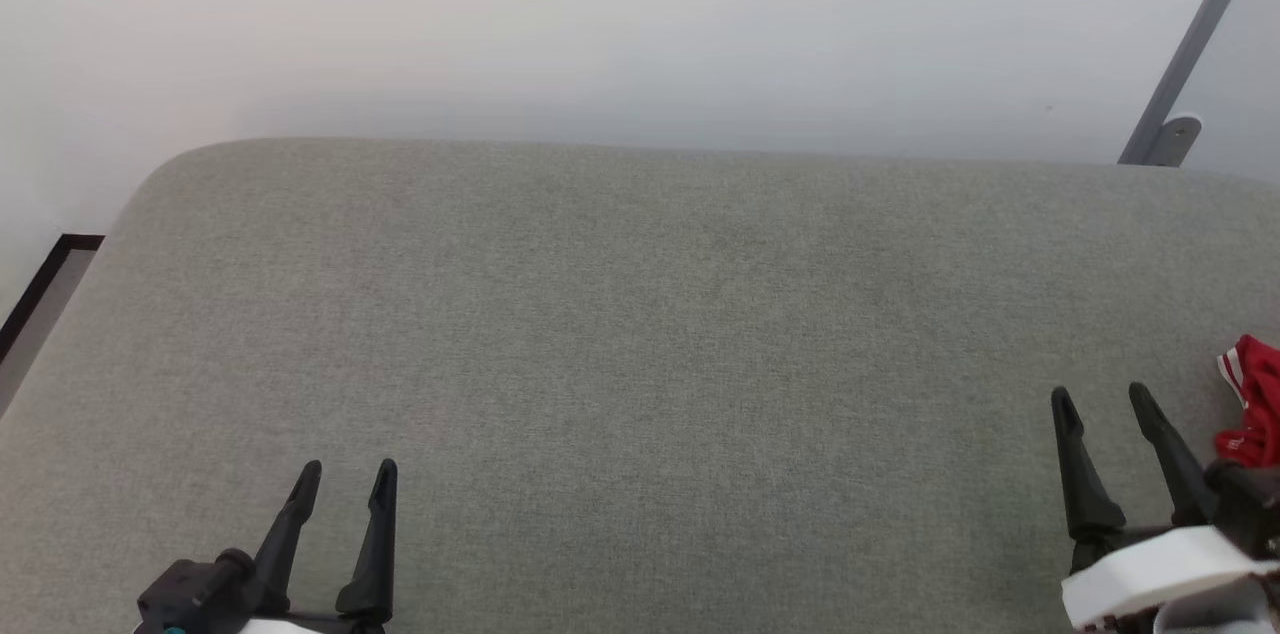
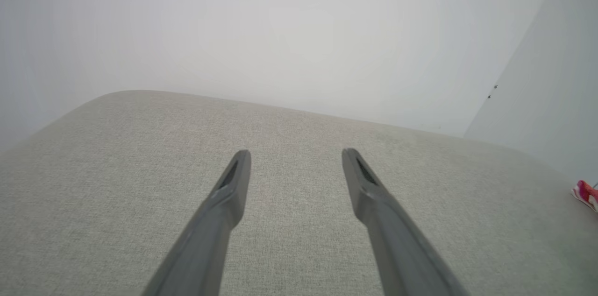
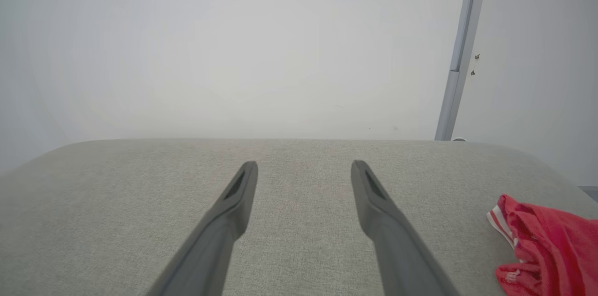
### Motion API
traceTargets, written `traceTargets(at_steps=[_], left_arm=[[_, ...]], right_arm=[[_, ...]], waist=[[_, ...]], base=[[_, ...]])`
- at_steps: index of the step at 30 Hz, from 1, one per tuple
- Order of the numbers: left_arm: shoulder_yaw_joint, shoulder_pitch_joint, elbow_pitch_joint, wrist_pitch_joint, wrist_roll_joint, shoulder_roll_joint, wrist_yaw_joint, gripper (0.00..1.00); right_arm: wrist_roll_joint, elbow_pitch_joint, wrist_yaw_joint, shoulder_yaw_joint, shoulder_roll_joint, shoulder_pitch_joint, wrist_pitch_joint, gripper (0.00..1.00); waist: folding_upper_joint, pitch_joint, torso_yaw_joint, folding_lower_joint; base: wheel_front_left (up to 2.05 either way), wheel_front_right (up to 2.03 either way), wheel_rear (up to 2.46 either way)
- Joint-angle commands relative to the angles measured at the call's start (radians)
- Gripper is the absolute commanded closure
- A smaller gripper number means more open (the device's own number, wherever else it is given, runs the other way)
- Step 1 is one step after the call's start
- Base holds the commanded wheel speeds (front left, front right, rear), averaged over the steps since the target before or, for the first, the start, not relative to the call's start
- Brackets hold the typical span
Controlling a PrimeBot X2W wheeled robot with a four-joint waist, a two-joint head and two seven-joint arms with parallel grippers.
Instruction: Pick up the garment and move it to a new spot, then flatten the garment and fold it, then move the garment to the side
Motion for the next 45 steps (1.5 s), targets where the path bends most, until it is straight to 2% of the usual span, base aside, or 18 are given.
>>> traceTargets(at_steps=[1,11,16,28,38,39,45], left_arm=[[0.005,0.013,-0.010,-0.005,0.007,0.003,0.002,0.00],[0.013,0.047,-0.053,-0.005,0.023,0.012,0.002,0.00],[0.034,0.067,-0.073,-0.005,0.032,-0.002,0.002,0.00],[0.023,0.059,-0.071,-0.005,0.013,-0.002,0.002,0.00],[0.037,0.055,-0.079,-0.005,0.043,-0.015,0.002,0.00],[0.033,0.061,-0.078,0.000,0.038,-0.016,0.000,1.00],[0.020,0.068,-0.027,0.003,0.030,-0.038,0.000,1.00]], right_arm=[[-0.012,-0.026,-0.001,-0.010,0.011,0.026,-0.004,0.00],[-0.039,-0.129,-0.001,-0.099,0.057,0.142,0.007,0.00],[-0.038,-0.173,-0.001,-0.133,0.084,0.177,0.031,0.00],[-0.043,-0.212,-0.001,-0.133,0.097,0.175,0.060,0.00],[-0.031,-0.213,-0.001,-0.133,0.101,0.168,0.071,0.00],[-0.034,-0.211,0.000,-0.133,0.099,0.174,0.069,1.00],[-0.028,-0.156,0.000,-0.126,0.118,0.188,0.072,1.00]], waist=[[0.0000,-0.005,0.005,0.0000],[0.0000,-0.013,0.017,0.0000],[0.0000,-0.008,0.015,0.0000],[0.0000,-0.001,0.007,0.0000],[0.0000,0.005,0.002,0.0000],[0.0000,0.005,0.002,0.0000],[0.0000,0.006,0.001,0.0000]], base=[[0.00,0.00,0.00],[0.00,0.00,0.00],[0.00,0.00,0.00],[0.00,0.00,0.00],[0.00,0.00,0.00],[0.00,0.00,0.00],[0.00,0.00,0.00]])
